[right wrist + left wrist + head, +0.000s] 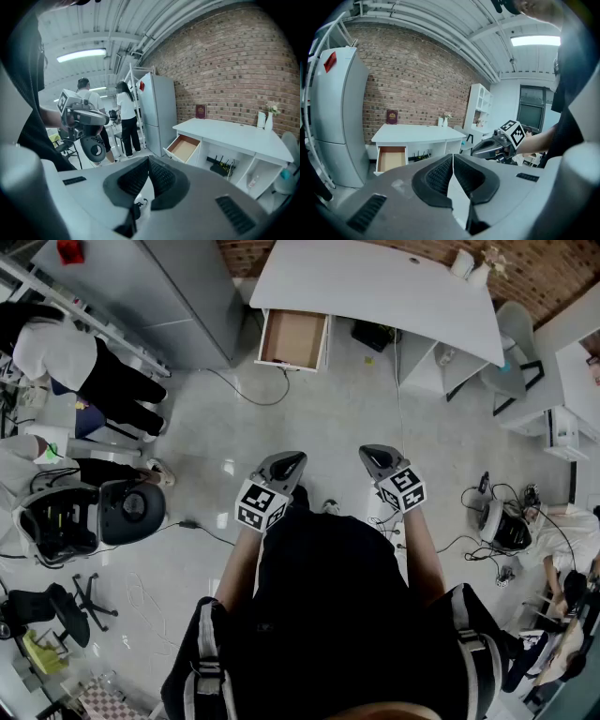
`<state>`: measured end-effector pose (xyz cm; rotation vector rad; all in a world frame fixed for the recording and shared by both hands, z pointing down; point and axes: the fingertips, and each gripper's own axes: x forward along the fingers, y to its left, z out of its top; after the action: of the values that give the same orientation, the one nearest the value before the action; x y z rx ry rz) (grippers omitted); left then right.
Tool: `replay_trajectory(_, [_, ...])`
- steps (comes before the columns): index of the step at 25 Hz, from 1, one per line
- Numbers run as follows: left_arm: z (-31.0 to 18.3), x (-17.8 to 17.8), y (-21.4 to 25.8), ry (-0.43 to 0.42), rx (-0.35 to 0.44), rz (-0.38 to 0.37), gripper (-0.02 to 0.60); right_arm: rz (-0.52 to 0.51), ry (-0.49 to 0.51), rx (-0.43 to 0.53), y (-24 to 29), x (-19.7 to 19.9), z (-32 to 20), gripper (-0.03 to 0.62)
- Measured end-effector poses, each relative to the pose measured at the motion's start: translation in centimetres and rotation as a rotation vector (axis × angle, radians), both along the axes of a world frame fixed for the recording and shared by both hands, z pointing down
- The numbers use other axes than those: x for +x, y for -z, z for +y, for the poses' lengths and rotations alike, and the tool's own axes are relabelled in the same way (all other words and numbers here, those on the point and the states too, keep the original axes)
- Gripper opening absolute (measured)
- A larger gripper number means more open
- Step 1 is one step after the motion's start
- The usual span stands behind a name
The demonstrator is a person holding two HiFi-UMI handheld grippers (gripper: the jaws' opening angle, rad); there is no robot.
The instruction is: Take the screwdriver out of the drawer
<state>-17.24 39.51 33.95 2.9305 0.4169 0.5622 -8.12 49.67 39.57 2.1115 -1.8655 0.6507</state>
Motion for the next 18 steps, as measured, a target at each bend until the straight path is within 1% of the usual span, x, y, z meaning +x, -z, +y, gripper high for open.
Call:
replay_trajectory(6, [-1.7,1.6,0.1,0.003,-0.009,-0.001,0.018,-0.023,-0.008,0.004,0.1,1.4,-1.4,0.057])
replay_trajectory(10, [-2.8,2.5,0.0,0.002,-0.017,-0.004,0.018,-0.036,-0.041,0.016,0.2,2.3,-2.2,0.057])
replay_trajectory(18, [-5.1,3.6,-0.2,0.003,-0.037,-0.011,0.018,-0.032,-0.03,-0.024,-0.3,2.9,-4.2,0.057])
